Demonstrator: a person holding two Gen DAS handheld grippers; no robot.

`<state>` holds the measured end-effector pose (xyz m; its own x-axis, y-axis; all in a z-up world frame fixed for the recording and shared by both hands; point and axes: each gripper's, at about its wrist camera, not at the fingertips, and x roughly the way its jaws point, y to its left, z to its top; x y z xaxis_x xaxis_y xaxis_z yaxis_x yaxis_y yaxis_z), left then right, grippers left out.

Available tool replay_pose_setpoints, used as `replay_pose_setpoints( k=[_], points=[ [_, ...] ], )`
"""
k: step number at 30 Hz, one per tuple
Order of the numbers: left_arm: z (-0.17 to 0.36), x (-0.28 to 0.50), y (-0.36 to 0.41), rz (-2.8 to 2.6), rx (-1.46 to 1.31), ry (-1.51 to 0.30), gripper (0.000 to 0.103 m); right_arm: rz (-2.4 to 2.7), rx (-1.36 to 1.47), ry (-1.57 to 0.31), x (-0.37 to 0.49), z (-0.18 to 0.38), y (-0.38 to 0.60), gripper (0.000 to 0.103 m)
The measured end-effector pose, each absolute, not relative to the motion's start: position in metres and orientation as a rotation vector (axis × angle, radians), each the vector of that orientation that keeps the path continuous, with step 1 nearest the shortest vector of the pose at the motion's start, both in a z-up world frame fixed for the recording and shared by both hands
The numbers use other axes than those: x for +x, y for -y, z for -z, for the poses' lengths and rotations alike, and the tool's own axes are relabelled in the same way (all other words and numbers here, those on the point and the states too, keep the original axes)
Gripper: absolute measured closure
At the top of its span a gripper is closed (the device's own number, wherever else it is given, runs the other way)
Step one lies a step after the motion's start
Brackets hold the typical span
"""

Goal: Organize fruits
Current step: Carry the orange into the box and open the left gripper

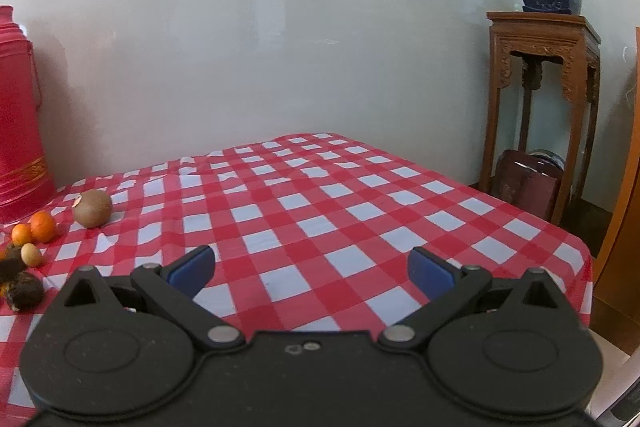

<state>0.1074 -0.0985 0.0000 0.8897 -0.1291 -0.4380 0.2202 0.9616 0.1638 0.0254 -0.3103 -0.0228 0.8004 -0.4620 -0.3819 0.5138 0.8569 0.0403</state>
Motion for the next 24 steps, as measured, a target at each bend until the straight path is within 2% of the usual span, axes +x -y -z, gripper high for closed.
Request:
replay_pose_setpoints(
  k=[6, 15, 24],
  points=[
    [-0.012, 0.12, 0.034, 0.019, 0.186, -0.418, 0.064, 0.488, 0.121, -0.378, 0.032, 0.023, 0.294, 0.006],
    [0.003, 0.148, -0.055, -0.201, 0.109, -0.506, 0.064, 0.433, 0.083, -0.391, 0.045, 0.026, 0.268, 0.006],
    [0.019, 0.162, -0.082, -0.241, 0.053, -0.602, 0.064, 0.377, 0.05, -0.403, 0.057, 0.027, 0.243, 0.006]
  ],
)
